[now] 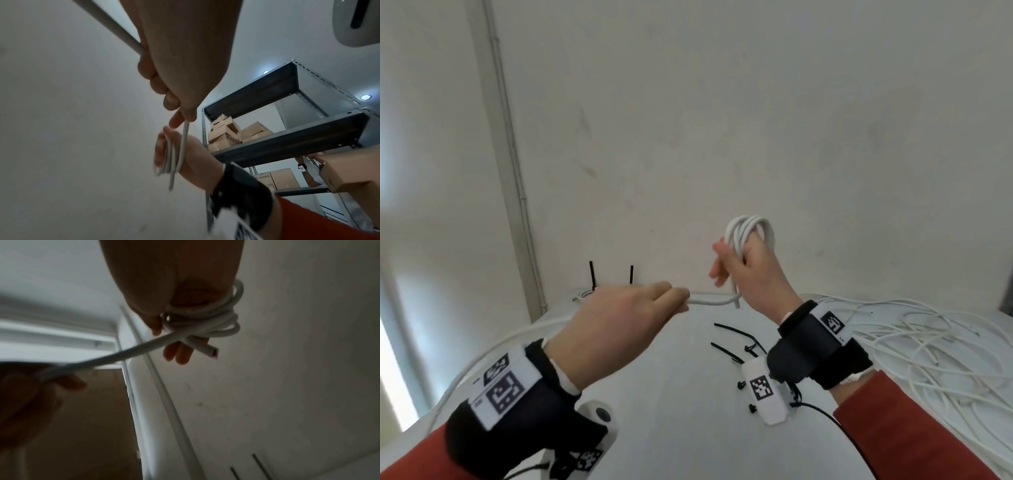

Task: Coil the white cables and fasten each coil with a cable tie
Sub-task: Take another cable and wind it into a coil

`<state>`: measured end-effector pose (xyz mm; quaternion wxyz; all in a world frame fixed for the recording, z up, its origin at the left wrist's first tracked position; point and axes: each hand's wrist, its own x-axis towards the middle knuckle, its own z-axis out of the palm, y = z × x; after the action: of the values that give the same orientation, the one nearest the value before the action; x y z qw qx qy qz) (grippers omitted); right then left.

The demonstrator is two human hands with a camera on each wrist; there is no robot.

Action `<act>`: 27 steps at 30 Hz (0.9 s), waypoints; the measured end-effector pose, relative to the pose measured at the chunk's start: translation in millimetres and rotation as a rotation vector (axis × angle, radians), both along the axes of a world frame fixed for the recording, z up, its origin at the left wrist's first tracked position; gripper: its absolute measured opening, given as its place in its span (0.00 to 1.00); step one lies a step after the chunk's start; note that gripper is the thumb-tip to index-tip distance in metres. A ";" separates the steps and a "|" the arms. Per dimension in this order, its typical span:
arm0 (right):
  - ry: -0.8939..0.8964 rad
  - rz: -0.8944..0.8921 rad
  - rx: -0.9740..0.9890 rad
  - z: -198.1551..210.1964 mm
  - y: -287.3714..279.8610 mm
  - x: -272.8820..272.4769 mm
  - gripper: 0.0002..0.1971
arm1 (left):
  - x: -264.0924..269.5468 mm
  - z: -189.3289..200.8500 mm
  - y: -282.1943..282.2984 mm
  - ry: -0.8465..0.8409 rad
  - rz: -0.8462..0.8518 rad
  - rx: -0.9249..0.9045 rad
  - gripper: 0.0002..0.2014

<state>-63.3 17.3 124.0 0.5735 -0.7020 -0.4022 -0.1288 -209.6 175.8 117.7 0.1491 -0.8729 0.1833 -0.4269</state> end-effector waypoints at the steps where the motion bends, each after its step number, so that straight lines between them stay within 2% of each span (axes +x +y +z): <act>1: -0.050 0.009 -0.147 -4.2 -2.3 -2.3 0.10 | -1.2 6.9 1.4 -0.013 0.004 0.009 0.16; 4: -0.085 0.112 -0.436 -14.4 -9.2 -11.7 0.12 | -0.9 22.8 6.8 -0.012 -0.005 0.030 0.14; 6: -0.008 0.209 -0.454 -18.7 -12.3 -18.7 0.16 | 2.6 29.7 9.0 0.001 -0.017 0.020 0.14; 9: 0.139 0.311 -0.309 -18.0 -17.2 -30.8 0.27 | 10.2 36.0 11.4 -0.004 -0.028 -0.040 0.18; 12: 0.157 0.372 -0.279 -12.0 -22.2 -43.7 0.40 | 19.0 34.2 16.3 -0.010 -0.066 -0.130 0.19; 14: 0.157 0.402 -0.241 -9.1 -23.9 -49.6 0.39 | 24.8 29.5 17.9 0.033 -0.119 -0.227 0.21; 17: 0.242 0.432 -0.138 -4.3 -24.8 -53.3 0.37 | 31.9 21.6 16.4 0.086 -0.221 -0.398 0.17; 21: 0.401 0.489 0.051 1.5 -22.8 -53.5 0.35 | 40.6 13.6 8.1 0.034 -0.368 -0.571 0.16; 27: 0.642 0.636 0.358 6.7 -21.6 -45.7 0.34 | 64.7 0.7 7.7 0.021 -0.378 -0.792 0.17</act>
<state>-109.0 -4.3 130.7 0.7913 -0.4388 -0.3710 0.2087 -144.9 183.5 118.4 -0.2798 -0.8180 0.1635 -0.4753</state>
